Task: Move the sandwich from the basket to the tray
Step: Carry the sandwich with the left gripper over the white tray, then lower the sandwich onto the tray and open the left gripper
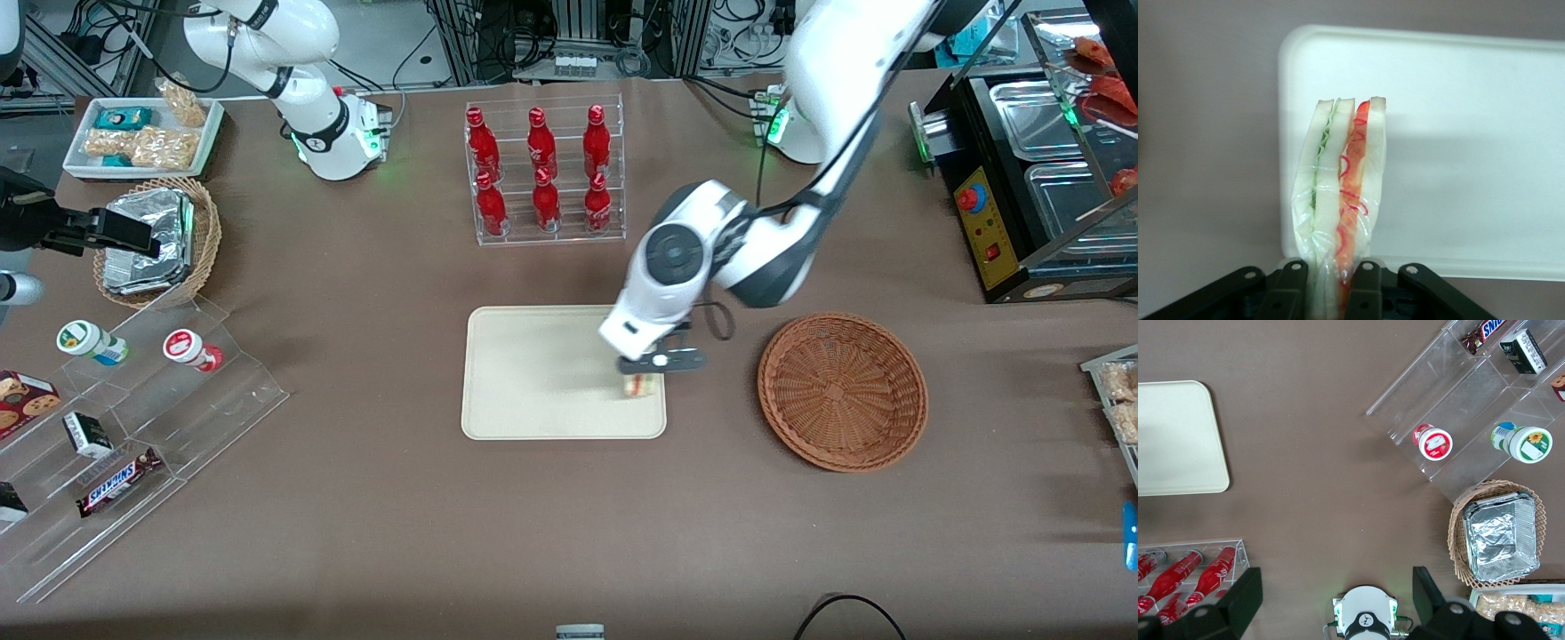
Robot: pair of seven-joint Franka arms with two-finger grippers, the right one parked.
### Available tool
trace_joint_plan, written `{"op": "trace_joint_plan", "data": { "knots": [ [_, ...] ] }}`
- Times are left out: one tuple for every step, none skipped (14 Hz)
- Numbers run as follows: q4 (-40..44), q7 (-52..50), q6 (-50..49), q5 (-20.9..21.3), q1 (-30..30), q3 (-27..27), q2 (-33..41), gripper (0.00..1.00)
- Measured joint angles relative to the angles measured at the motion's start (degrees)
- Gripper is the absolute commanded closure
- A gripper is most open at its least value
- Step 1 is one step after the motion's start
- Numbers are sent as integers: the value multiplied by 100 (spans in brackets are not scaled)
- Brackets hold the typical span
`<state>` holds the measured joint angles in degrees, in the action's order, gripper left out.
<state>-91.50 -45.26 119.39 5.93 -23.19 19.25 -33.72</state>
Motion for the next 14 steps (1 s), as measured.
{"op": "trace_joint_plan", "data": {
  "knots": [
    [217,-54,5,1,-172,-2,-260,91],
    [402,-98,5,3,-327,-7,-467,90],
    [545,-129,4,5,-464,-12,-623,89],
    [639,-146,3,6,-562,-15,-716,87],
    [691,-150,1,6,-625,-17,-755,84],
    [720,-151,-1,7,-668,-17,-759,68],
    [755,-162,-3,7,-697,-17,-759,61],
    [793,-182,-5,7,-708,-18,-759,48],
    [832,-222,-7,7,-708,-24,-764,28],
    [879,-286,-8,7,-708,-37,-776,9],
    [926,-350,-10,7,-708,-48,-797,0],
    [964,-397,-10,7,-708,-54,-820,0],
    [1006,-444,-7,7,-708,-59,-840,0],
    [1074,-505,-8,7,-709,-72,-850,0]
  ]
}}
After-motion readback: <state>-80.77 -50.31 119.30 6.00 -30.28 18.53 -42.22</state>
